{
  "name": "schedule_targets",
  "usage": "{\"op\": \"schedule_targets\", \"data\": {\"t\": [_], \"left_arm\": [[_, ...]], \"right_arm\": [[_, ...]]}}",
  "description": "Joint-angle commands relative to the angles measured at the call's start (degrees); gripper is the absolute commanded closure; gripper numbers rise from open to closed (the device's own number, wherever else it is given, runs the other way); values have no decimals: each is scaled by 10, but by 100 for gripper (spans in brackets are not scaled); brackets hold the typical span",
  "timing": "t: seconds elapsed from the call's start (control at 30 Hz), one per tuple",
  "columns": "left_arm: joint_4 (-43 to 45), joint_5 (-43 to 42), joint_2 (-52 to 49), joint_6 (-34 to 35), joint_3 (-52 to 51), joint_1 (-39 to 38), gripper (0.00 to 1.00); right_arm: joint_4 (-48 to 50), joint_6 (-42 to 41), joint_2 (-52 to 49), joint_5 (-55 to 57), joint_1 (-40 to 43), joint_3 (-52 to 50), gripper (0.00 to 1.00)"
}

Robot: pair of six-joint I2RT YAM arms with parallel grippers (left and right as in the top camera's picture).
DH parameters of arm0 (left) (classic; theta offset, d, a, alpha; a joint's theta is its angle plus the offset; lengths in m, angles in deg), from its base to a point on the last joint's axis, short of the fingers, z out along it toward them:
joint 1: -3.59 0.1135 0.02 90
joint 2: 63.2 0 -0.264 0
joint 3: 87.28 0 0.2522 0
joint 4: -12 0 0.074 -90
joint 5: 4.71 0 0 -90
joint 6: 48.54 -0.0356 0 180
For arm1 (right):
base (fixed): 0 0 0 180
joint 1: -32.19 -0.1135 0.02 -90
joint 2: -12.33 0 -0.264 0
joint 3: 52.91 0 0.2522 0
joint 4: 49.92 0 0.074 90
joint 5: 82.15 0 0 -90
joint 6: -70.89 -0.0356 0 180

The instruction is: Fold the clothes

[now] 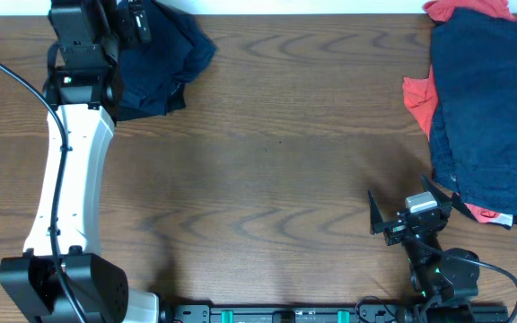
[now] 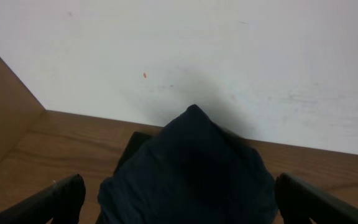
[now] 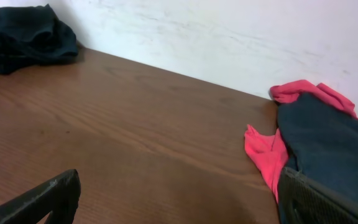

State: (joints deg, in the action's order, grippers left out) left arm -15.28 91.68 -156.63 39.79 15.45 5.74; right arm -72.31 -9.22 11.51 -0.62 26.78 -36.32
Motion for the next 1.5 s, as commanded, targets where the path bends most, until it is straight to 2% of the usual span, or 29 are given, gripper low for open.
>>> {"op": "schedule_targets", "data": {"t": [0.0,0.23,0.4,0.53,0.67,0.87,1.2,1.47], "left_arm": [[0,4,2,1,2,1,2],[-5,7,2,0,2,2,2],[-43,6,20,1,2,2,2],[-104,-7,70,0,-6,2,2],[-121,-9,142,0,-49,2,2],[-101,-13,287,0,-170,2,2],[2,-16,547,1,-444,2,2],[118,-80,681,1,-661,2,2]], "right_arm": [[2,-6,5,5,4,-4,1],[2,-6,5,5,4,-4,1],[2,-6,5,5,4,-4,1],[2,-6,5,5,4,-4,1],[2,-6,5,5,4,-4,1],[2,-6,5,5,4,-4,1],[2,-6,5,5,4,-4,1],[2,-6,5,5,4,-4,1]]}}
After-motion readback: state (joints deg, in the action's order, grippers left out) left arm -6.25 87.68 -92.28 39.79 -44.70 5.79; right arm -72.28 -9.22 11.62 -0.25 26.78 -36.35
